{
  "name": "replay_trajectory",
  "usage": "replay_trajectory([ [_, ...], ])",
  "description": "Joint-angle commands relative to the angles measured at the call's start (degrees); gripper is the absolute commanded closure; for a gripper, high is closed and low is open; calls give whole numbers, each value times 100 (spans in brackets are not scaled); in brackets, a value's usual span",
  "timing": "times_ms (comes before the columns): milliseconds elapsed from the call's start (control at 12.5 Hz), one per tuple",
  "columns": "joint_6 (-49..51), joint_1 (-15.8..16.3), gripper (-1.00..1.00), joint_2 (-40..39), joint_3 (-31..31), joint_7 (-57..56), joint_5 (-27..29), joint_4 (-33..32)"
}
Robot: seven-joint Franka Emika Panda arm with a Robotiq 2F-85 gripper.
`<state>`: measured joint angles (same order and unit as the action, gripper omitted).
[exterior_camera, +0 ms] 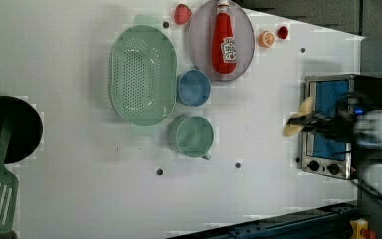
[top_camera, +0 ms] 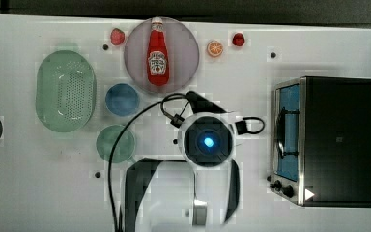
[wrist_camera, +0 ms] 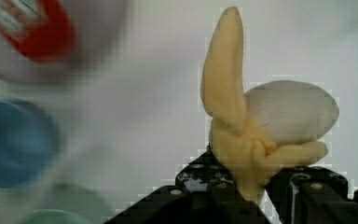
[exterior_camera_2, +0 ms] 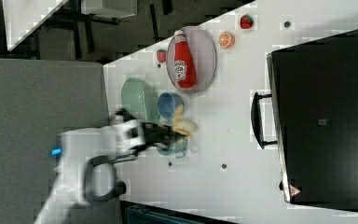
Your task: Pick Banana and place it in mug.
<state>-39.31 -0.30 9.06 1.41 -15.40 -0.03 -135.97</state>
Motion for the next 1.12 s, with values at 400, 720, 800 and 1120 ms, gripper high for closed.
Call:
replay_trajectory([
  [400,901,223,43,1005,-859,992,-30,202],
  [720,989,397,43,777,-1846,2876,-9,206],
  [800,986,414,43,644,-2066,3327,20,203],
  [1120,396,421,43,-151,-2536,4195,211,197],
])
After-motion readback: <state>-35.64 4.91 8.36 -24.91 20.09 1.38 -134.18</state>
